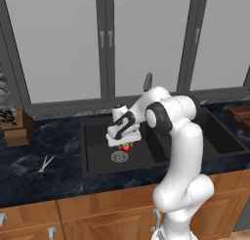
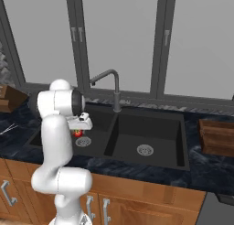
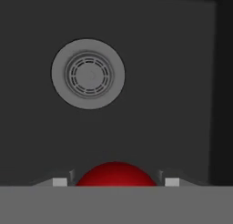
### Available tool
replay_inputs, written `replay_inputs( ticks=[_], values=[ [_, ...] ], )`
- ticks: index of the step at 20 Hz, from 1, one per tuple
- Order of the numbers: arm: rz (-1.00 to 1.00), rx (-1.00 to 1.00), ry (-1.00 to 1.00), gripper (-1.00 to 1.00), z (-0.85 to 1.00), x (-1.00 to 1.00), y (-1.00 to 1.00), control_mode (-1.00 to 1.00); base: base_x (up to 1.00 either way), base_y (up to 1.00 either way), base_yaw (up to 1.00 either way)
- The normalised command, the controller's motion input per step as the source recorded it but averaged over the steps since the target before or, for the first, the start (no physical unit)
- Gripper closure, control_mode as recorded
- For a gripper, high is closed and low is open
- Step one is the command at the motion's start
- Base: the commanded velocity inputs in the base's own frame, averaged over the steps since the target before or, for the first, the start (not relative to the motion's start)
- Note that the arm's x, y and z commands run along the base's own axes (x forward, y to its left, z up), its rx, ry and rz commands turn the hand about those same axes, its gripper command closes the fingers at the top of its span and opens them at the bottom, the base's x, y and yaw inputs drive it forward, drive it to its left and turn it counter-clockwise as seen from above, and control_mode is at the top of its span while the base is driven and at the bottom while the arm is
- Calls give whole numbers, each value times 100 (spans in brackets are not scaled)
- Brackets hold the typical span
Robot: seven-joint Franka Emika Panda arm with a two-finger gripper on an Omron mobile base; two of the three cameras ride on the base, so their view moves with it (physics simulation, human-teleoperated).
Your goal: Pick up all produce items and place them in the sink. Turn on the sink faucet to wash them. Then turn the sink off and put them in the tray.
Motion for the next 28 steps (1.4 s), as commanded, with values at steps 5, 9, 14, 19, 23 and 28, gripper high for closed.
replay_inputs(
  ticks=[5, 9, 14, 19, 23, 28],
  values=[
    [0, 0, -37, 100, 100, -54, -15, -100, 0, 0, 0],
    [0, 0, -35, 100, 99, -43, -29, -100, 0, 0, 0],
    [0, 0, -27, 100, 80, -40, -43, -100, 0, 0, 0],
    [0, 0, -21, 100, 73, -19, -62, -100, 0, 0, 0],
    [0, 0, -10, 100, 62, 0, -80, -100, 0, 0, 0],
    [-1, 0, -8, 100, 51, 0, -99, -100, 0, 0, 0]
  ],
)
